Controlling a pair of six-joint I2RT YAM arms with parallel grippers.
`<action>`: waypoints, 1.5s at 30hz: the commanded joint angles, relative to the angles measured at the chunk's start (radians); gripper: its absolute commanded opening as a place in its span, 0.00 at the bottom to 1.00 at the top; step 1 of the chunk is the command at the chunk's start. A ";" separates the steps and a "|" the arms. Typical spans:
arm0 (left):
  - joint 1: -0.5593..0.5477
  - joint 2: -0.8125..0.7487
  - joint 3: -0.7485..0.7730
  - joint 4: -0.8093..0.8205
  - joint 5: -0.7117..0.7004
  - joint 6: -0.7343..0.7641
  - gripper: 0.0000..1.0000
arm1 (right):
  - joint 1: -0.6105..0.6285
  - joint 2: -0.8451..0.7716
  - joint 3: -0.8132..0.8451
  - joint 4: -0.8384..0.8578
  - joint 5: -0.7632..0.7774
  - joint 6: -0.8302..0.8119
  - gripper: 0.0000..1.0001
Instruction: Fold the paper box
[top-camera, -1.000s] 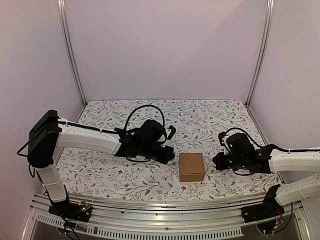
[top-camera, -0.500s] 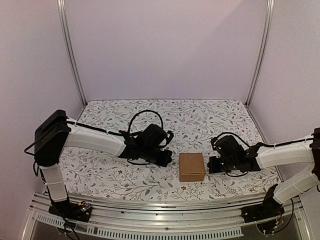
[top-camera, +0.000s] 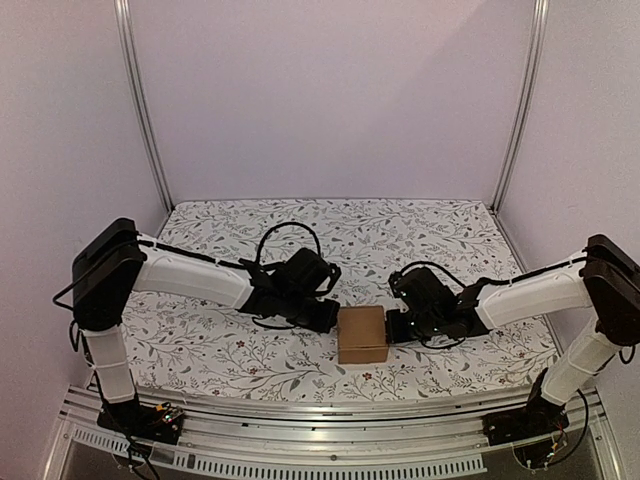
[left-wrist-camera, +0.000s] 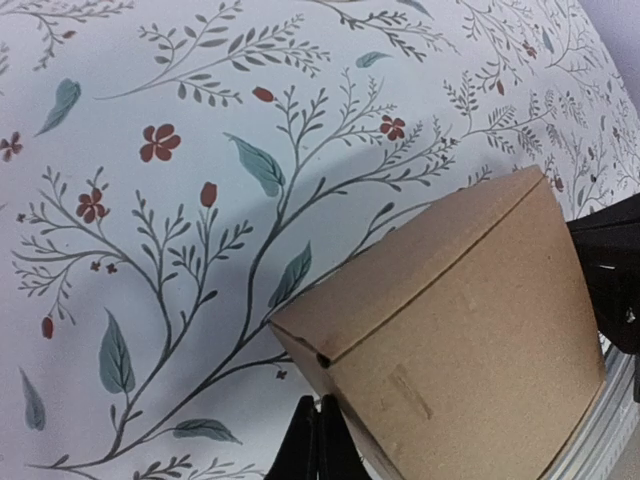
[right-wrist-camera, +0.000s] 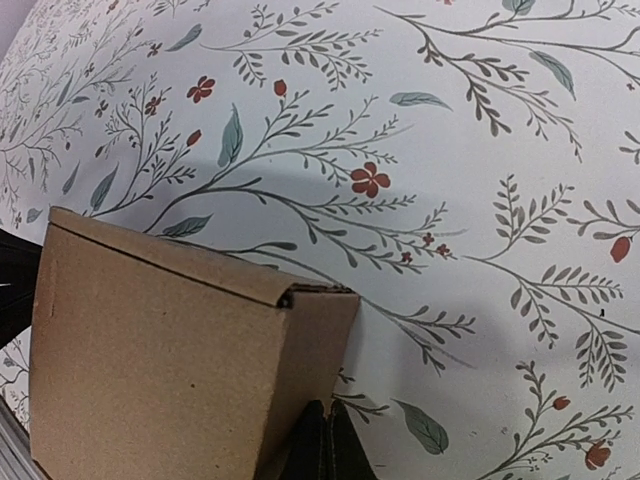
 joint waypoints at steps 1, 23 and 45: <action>0.023 -0.041 -0.023 -0.018 0.000 -0.015 0.00 | 0.030 0.067 0.075 0.059 -0.036 0.019 0.00; 0.164 -0.083 -0.084 -0.023 -0.040 0.045 0.00 | -0.009 0.239 0.259 -0.006 0.026 -0.046 0.04; 0.183 -0.499 0.006 -0.410 -0.319 0.171 1.00 | -0.135 -0.264 0.250 -0.467 0.374 -0.273 0.99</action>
